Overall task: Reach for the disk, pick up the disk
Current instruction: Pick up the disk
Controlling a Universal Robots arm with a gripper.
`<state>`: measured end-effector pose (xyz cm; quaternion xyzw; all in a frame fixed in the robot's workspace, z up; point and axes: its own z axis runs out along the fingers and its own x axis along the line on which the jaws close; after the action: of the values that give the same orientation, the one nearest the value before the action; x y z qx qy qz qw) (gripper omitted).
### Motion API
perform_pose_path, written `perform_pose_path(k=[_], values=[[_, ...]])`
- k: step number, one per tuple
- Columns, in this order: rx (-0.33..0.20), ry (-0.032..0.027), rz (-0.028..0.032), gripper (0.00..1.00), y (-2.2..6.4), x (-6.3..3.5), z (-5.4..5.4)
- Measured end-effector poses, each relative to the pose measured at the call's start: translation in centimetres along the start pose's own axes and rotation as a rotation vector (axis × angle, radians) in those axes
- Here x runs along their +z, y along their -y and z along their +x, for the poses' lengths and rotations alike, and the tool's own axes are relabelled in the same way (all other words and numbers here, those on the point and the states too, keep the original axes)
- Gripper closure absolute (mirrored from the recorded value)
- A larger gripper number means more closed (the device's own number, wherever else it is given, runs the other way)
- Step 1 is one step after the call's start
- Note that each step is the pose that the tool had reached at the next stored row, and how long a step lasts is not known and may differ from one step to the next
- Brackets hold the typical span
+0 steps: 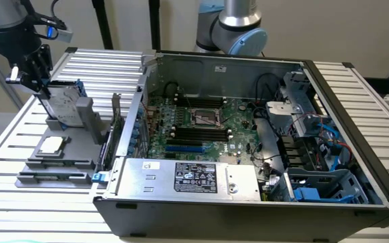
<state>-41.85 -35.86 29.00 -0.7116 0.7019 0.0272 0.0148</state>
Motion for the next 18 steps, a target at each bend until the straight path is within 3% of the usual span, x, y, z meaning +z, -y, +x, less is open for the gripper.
perform_pose_path(k=[12, 18], values=[[0.000, 0.0002, 0.0000, 0.68, -0.01, -0.12, 0.0], [0.000, 0.0001, 0.0000, 0.68, -0.03, -1.73, -0.1]])
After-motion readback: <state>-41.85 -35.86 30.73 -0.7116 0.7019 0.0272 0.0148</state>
